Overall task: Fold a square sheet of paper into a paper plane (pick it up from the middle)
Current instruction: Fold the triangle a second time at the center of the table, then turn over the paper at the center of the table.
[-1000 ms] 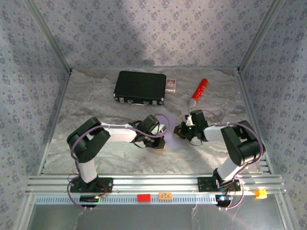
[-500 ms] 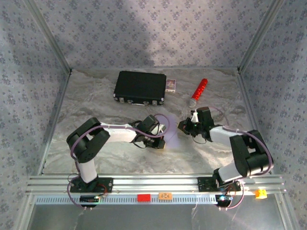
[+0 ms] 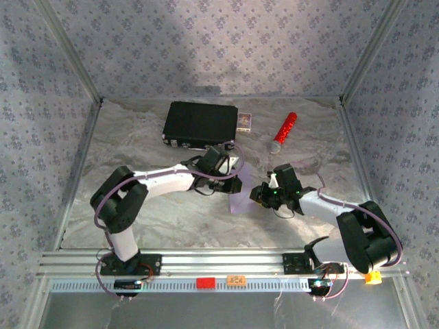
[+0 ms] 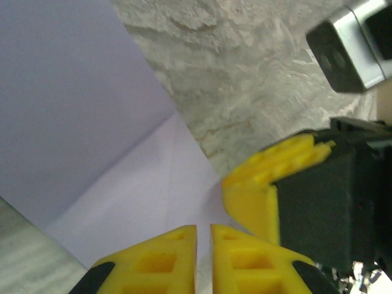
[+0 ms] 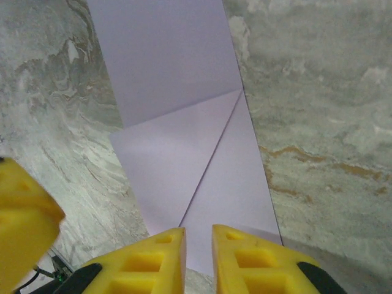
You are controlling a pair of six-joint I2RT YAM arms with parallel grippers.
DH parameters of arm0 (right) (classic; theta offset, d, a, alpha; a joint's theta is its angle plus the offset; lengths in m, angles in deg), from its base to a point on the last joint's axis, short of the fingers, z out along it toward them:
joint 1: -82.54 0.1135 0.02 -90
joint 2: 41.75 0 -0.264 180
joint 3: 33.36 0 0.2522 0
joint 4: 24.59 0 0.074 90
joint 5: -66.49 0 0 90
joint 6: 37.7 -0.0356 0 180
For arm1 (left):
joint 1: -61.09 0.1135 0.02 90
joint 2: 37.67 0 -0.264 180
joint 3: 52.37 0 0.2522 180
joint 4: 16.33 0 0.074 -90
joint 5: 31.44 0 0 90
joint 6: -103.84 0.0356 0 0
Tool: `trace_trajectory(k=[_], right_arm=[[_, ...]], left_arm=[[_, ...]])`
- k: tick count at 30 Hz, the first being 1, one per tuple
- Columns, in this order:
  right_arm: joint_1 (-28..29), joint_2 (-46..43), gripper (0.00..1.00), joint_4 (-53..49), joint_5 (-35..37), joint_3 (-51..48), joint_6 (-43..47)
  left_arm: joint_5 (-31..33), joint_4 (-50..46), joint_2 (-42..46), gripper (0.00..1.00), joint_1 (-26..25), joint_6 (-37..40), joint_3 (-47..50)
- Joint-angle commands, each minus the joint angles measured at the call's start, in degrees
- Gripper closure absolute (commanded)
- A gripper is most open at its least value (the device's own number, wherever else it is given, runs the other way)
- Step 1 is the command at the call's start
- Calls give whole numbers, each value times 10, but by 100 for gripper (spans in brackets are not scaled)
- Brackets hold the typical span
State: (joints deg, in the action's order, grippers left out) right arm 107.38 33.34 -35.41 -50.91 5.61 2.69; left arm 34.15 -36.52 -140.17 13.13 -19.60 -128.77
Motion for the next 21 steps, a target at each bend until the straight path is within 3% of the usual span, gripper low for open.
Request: trace_trajectory(k=[1,11,21], right_arm=[[11,-6,78,-22,17,-6,-14],[27,-12,68,-68,40,-3,-22],[39,-10,58,-72,56,2,-30]], left_arm=[[4,-41,-36,90,2,26,-20],[23,-39,-77,100,2,17,9],[20,-25,-71,100,0,12,34]])
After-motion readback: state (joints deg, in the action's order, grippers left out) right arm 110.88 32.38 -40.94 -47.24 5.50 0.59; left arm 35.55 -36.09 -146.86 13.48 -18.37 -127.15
